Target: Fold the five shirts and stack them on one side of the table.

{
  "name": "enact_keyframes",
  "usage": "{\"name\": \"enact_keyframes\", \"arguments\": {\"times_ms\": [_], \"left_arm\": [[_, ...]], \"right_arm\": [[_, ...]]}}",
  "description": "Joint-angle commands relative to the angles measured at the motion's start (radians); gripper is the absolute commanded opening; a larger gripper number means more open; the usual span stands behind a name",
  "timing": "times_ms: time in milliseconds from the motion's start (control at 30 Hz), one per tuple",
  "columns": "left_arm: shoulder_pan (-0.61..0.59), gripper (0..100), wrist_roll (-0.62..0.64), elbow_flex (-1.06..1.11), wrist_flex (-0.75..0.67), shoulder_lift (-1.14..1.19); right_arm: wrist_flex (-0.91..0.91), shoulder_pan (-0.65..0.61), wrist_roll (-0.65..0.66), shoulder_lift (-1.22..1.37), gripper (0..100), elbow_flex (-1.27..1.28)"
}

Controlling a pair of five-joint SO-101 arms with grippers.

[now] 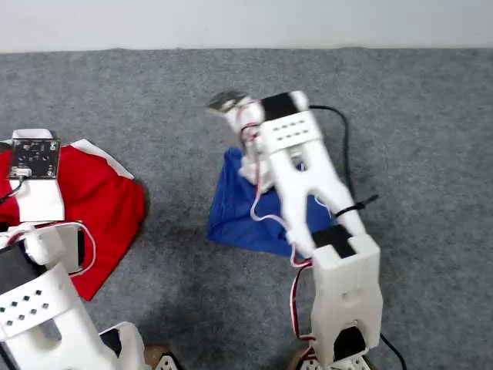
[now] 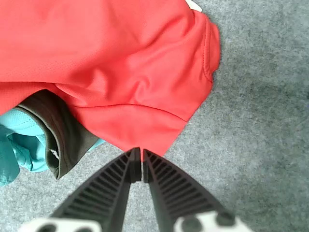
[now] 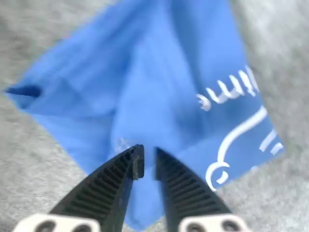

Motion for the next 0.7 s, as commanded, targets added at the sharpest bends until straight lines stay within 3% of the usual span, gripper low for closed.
{"name": "enact_keyframes", "arguments": {"times_ms": [0,233,433,667], "left_arm": [[0.003,2,0.003,-0.005,-0.021,-0.017],[0.003,2,0.003,-0.005,-0.021,-0.017],[0.003,2,0.003,-0.005,-0.021,-0.017],[0.003,2,0.003,-0.004,-0.021,-0.017]], "right_arm": [[0.039,0.061,-0.017,0.016,18.7,-0.011],[0.001,0.059,-0.043,0.134,16.4,-0.012],[0.021,0.038,-0.040,0.130,0.6,-0.012],[0.044,-0.025,-0.012,-0.047,0.9,-0.005]]}}
